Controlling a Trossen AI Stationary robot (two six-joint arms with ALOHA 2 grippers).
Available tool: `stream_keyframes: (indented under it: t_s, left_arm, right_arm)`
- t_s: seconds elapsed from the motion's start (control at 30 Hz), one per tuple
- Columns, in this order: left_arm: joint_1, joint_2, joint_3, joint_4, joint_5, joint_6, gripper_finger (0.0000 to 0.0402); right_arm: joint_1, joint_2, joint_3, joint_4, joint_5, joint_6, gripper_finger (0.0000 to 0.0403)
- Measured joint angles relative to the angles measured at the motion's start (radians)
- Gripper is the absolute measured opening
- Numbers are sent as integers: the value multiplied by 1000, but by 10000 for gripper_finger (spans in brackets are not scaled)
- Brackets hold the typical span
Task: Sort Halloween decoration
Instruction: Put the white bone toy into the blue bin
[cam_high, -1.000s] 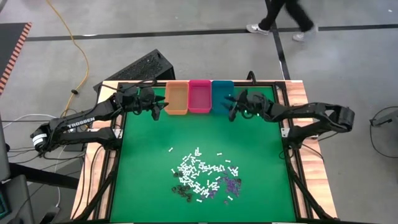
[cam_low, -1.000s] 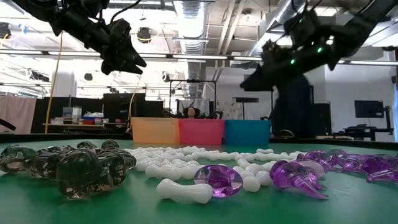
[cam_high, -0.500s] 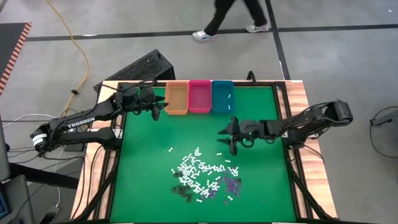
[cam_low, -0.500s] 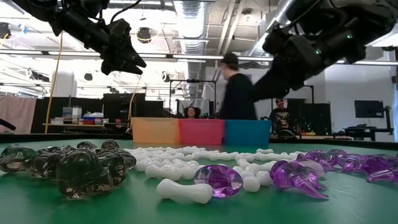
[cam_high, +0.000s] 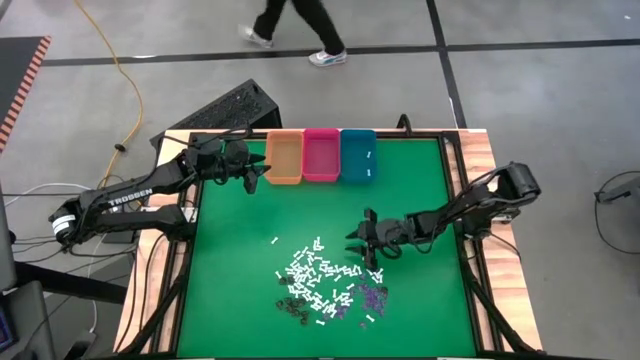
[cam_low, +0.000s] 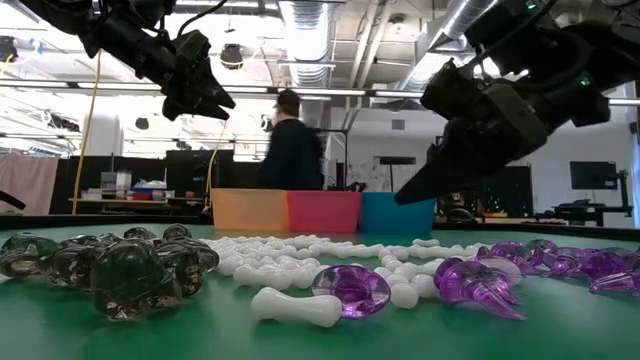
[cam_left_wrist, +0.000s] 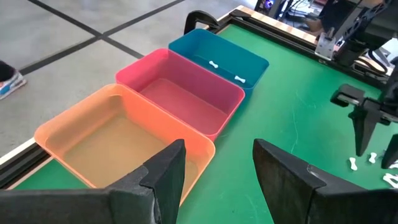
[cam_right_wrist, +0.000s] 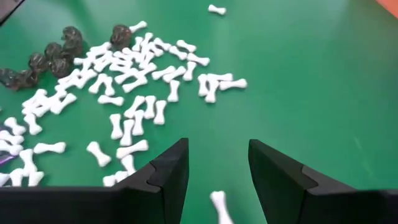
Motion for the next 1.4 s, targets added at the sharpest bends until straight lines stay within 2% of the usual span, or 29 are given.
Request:
stream_keyframes:
  t_s: [0.17,0.3,0.53,1.1,1.4]
  left_arm:
    - [0,0,0,0,0,-1,178]
    - [0,0,0,1,0,-1,178]
    - [0,0,0,0,-8,-2,178]
    - [0,0,0,-1,-39,-10,178]
    - [0,0,0,-20,-53,-10,178]
  right_arm:
    - [40,10,-52,30,97,37,194]
    - [41,9,-119,139,131,51,194]
    - [42,11,-138,185,111,45,194]
    - [15,127,-99,204,26,-57,194]
    - [7,172,-87,206,27,-22,186]
